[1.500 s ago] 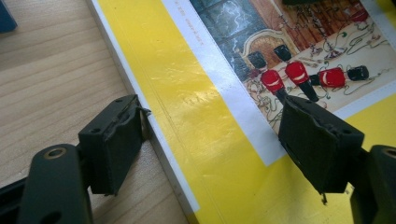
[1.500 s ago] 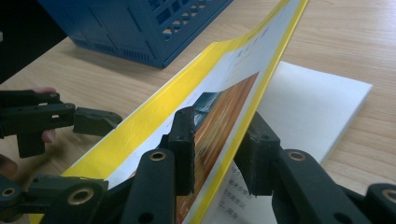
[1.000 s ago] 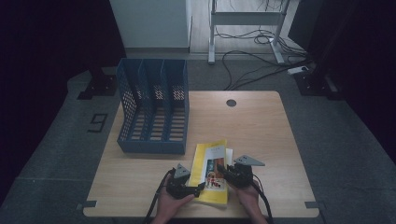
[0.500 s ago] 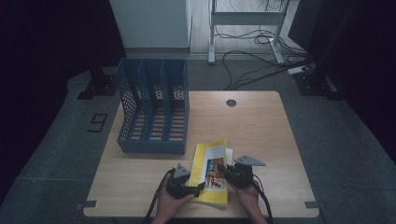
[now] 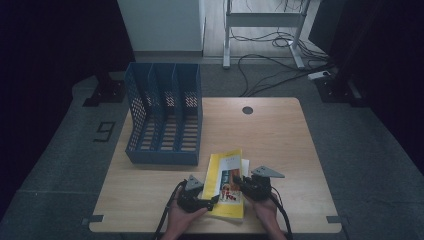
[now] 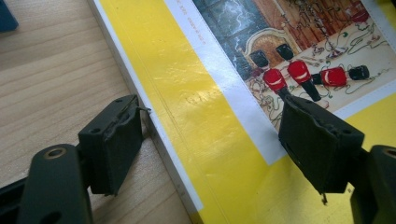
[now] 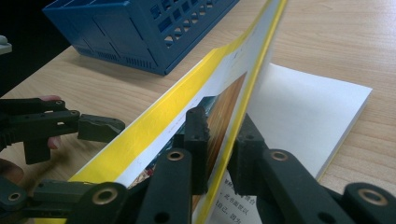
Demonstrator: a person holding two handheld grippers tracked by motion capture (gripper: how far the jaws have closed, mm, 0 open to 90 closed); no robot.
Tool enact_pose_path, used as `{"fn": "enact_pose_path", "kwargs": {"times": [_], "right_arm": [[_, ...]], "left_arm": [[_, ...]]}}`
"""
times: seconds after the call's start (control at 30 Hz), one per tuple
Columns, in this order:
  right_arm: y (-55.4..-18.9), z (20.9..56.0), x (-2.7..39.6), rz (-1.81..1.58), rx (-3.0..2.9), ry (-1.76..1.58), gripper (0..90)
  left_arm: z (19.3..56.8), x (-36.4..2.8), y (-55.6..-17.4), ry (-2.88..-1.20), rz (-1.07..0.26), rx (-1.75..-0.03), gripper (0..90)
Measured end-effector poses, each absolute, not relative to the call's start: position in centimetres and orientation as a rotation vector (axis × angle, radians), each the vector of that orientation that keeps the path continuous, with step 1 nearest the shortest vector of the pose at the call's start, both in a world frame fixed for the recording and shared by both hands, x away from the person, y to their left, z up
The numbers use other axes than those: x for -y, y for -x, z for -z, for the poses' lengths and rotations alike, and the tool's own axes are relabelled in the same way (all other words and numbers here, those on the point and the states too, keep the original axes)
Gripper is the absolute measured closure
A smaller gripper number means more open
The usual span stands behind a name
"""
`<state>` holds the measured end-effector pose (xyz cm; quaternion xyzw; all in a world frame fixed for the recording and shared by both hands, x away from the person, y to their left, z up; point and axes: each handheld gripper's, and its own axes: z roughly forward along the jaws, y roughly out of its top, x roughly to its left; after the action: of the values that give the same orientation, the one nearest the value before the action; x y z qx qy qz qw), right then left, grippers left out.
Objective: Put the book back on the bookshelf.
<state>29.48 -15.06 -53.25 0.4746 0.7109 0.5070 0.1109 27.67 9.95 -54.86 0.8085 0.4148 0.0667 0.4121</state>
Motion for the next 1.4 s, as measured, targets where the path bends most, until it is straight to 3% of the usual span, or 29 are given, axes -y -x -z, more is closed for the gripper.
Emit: {"fn": "enact_pose_path", "kwargs": {"times": [0.17, 0.57, 1.03, 1.4], "right_arm": [[-29.2, 53.0, 14.7, -1.489, -2.071, -1.362, 83.3], [-28.9, 52.9, 14.4, -1.530, -2.039, -1.344, 86.6], [-32.6, 53.1, 15.0, -1.473, -2.111, -1.362, 69.4], [-33.8, 53.9, 16.8, -1.456, -2.093, -1.424, 68.4]], "left_arm": [[54.8, -10.1, -27.6, -2.018, -0.198, -1.040, 25.7], [54.9, -10.5, -28.2, -2.010, -0.146, -1.054, 26.1], [54.9, -10.3, -28.1, -2.021, -0.165, -1.050, 28.8], [54.9, -10.2, -28.0, -2.027, -0.174, -1.050, 28.8]]}}
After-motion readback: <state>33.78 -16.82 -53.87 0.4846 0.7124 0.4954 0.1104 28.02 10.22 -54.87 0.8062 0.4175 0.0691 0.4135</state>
